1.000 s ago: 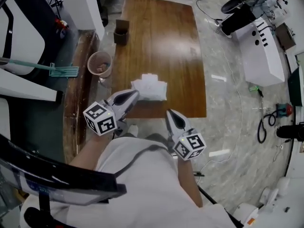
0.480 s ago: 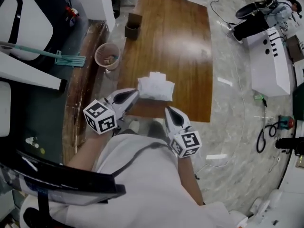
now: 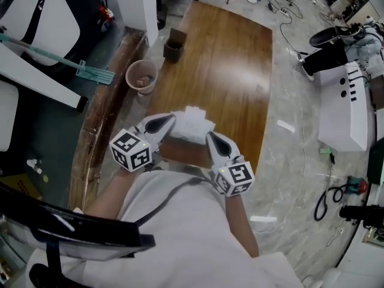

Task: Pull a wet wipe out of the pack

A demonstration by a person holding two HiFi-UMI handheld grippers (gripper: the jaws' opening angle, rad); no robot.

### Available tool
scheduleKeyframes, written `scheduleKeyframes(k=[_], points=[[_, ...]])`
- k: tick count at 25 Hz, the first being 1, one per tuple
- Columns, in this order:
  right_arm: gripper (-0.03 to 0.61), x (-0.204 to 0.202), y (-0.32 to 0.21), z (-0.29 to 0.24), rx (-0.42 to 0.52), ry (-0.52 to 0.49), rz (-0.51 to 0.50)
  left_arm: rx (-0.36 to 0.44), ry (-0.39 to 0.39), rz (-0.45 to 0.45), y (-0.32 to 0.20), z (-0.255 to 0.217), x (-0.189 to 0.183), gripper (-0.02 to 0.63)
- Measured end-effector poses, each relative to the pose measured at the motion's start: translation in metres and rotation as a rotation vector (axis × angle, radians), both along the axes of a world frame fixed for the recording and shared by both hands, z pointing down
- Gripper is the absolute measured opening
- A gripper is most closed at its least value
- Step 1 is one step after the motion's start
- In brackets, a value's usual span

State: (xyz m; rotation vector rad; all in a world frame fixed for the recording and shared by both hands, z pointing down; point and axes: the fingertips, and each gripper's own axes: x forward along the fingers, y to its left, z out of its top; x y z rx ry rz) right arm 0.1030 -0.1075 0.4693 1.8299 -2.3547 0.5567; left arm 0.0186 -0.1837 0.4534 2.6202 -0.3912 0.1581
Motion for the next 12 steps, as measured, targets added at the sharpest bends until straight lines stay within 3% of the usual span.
scheduleKeyframes(k=[12], points=[[0.009,0.031,-0.031,0.021,-0.059,0.010,-0.177,-0.020,-0.079,-0.136,0.000,0.018,0.026,0.002]])
